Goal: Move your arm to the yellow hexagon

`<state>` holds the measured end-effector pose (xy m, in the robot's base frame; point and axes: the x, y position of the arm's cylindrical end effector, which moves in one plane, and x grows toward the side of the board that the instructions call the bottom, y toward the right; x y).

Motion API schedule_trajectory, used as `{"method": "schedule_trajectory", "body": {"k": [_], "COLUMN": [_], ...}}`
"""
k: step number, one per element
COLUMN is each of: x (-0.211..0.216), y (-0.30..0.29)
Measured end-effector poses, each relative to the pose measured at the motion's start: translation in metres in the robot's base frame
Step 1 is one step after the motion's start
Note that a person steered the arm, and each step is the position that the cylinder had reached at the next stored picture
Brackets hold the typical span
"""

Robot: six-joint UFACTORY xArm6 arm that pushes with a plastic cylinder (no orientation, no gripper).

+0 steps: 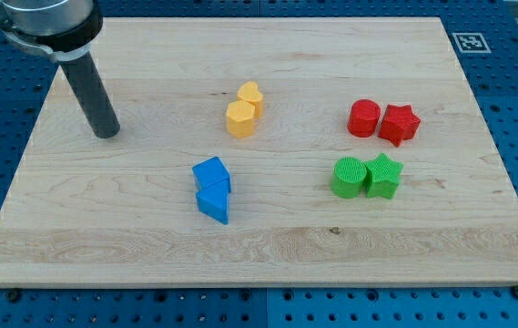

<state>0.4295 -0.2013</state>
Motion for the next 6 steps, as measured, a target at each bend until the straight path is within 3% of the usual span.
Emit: {"method": "schedule_trajectory", "body": {"k": [1, 3, 5, 6], "x": [0.000, 0.017, 0.033, 0.014], "y": [0.000, 0.129, 0.151, 0.161]}}
